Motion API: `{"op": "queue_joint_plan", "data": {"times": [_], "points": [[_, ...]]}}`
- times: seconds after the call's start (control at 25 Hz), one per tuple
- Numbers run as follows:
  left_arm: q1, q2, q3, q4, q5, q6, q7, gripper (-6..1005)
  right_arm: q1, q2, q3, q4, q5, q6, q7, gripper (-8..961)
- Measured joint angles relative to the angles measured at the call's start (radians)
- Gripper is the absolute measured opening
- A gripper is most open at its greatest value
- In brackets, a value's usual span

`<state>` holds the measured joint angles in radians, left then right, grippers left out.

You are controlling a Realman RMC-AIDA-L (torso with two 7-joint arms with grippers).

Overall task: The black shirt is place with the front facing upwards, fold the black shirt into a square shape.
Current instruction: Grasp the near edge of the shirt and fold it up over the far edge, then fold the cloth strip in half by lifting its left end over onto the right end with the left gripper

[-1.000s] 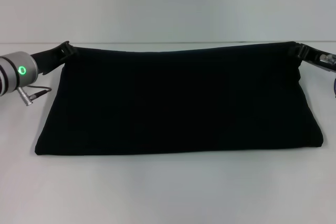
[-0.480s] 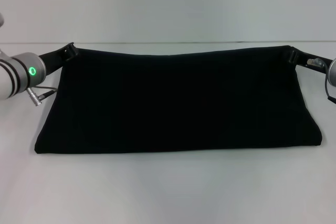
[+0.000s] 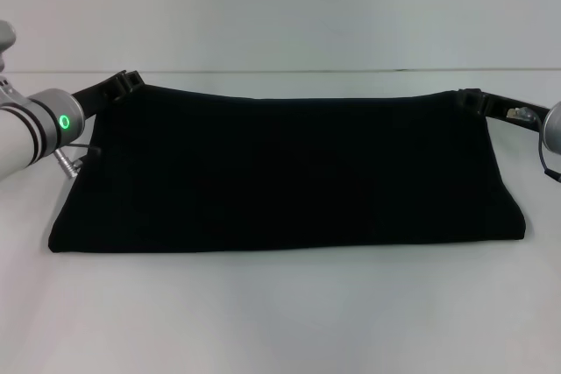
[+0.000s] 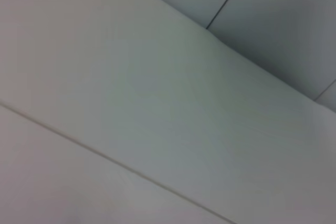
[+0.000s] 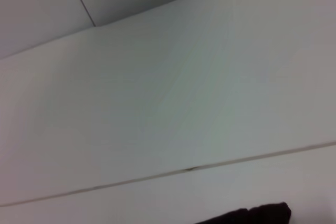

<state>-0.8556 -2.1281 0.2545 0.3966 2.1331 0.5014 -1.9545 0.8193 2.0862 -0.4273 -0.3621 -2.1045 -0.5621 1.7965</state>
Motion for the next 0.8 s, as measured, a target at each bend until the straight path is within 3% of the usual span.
{"op": "queue_joint_plan", "data": {"times": [0.16, 0.24, 0.6, 0.68, 0.8], "points": [[0.012, 0.001, 0.0, -0.004, -0.006, 0.008, 0.0, 364, -0.014, 0.0, 0.011, -0.001, 0.011, -0.023, 0.0, 403], [0.023, 0.006, -0.003, -0.007, -0.01, 0.017, -0.004, 457, -0.037, 0.001, 0.011, -0.007, 0.055, -0.062, -0.008, 432], [0.063, 0.016, -0.009, -0.004, -0.04, 0.002, 0.004, 519, -0.146, 0.0, 0.014, -0.01, 0.305, -0.268, -0.193, 478], [0.077, 0.026, -0.009, -0.003, -0.066, 0.011, 0.003, 536, -0.167, -0.002, 0.014, -0.011, 0.334, -0.318, -0.236, 484], [0.115, 0.06, -0.008, -0.002, -0.123, 0.152, 0.002, 561, -0.198, -0.004, 0.013, -0.007, 0.361, -0.434, -0.34, 538]]}}
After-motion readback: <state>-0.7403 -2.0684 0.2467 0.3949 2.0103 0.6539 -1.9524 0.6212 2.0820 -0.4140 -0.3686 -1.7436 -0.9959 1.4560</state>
